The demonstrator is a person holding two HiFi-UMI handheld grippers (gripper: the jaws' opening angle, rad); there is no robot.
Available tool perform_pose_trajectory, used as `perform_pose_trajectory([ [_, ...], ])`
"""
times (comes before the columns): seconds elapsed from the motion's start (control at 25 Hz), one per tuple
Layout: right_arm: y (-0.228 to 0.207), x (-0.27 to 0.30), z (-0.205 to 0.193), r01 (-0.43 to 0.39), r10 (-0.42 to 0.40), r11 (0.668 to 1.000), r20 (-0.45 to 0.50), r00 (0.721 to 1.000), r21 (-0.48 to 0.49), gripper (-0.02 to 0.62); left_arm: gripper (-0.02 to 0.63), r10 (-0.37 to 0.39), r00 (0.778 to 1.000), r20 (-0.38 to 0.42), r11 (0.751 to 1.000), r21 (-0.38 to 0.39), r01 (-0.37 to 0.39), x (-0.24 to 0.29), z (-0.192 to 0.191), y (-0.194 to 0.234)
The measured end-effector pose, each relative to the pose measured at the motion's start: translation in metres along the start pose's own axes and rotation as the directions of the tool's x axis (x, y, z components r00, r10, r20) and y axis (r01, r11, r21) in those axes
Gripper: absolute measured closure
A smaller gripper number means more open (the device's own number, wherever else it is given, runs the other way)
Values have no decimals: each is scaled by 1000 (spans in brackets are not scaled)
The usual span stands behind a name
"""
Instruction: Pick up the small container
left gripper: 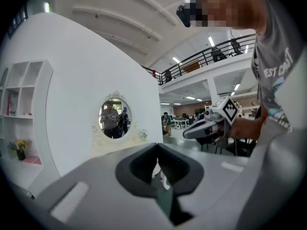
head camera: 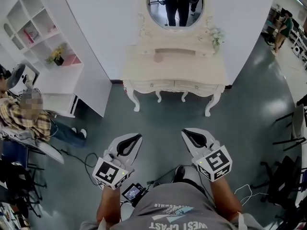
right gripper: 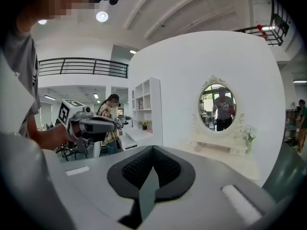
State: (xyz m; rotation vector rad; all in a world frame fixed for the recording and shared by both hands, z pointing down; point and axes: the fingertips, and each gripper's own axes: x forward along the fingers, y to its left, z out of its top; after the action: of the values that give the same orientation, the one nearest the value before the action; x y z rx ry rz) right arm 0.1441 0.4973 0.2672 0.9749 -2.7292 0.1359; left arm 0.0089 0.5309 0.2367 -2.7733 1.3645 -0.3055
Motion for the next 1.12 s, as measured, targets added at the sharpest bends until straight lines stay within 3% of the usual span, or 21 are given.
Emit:
perform_pose_trajectory([
  [0.32,-62,16,-6,-79,79,997,0,997,12,594,603,73,997,-30,997,9,-73,54,11,7],
  [0.56,-91,21,-11,-98,98,995,2,995,21,594,603,61,997,-42,998,18,-60,87,13,2],
  [0.8,-114,39,-22,-61,63,997,-25,998,44,594,603,26,999,-45,1000,-2,-26,111,3,24],
  [1.12,-141,75,-10,66,-62,996,-65,996,60,594,603,-106,994,1,994,1,106,160,5,82],
])
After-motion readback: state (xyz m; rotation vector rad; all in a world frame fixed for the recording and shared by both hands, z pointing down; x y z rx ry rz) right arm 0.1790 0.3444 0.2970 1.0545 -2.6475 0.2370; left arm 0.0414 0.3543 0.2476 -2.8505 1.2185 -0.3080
